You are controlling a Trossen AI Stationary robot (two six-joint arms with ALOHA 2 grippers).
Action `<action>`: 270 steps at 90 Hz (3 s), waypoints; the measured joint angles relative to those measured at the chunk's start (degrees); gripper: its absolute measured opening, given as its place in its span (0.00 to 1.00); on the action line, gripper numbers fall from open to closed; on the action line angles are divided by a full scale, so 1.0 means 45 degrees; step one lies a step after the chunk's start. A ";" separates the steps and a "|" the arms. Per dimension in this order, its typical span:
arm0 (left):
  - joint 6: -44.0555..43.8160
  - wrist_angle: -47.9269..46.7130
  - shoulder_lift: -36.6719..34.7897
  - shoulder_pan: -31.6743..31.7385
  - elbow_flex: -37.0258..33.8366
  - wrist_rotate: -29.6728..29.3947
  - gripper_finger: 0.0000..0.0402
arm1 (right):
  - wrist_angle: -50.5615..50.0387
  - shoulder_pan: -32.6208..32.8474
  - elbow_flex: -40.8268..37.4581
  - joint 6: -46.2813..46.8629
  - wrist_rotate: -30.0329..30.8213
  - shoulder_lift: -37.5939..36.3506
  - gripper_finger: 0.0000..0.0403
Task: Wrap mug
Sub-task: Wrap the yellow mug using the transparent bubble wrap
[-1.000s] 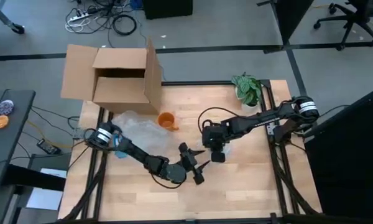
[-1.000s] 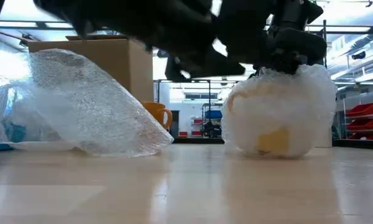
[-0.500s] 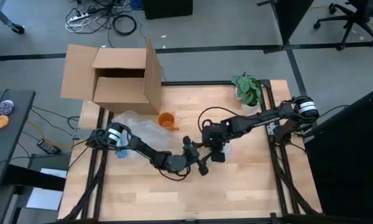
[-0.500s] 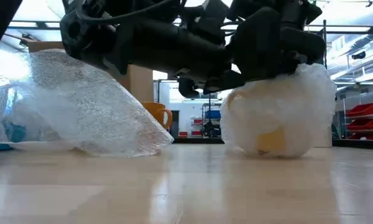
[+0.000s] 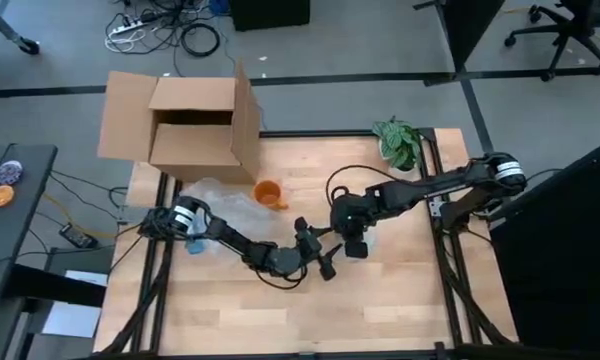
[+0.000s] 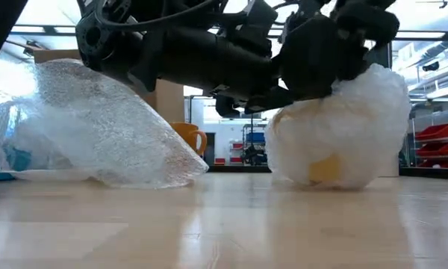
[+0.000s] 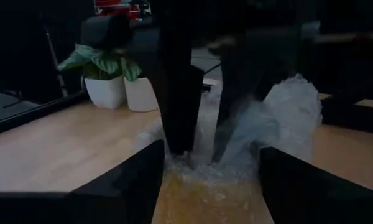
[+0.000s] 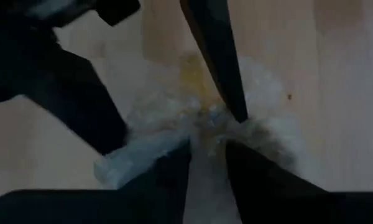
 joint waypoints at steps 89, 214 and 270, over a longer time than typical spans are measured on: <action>-0.0009 -0.0236 -0.0005 0.0005 -0.0003 0.0157 0.56 | -0.0087 0.2691 -0.3633 0.1119 0.1141 -0.4482 0.28; -0.0712 -0.9682 -0.4229 -0.0456 -0.0029 -0.1733 0.56 | 0.1232 0.0991 -0.2875 -0.0549 0.2570 -0.1881 0.23; -0.2151 -0.7337 -0.1558 0.1122 0.0073 0.2019 0.56 | 0.1642 0.0577 -0.2924 -0.0333 0.2186 -0.2890 0.23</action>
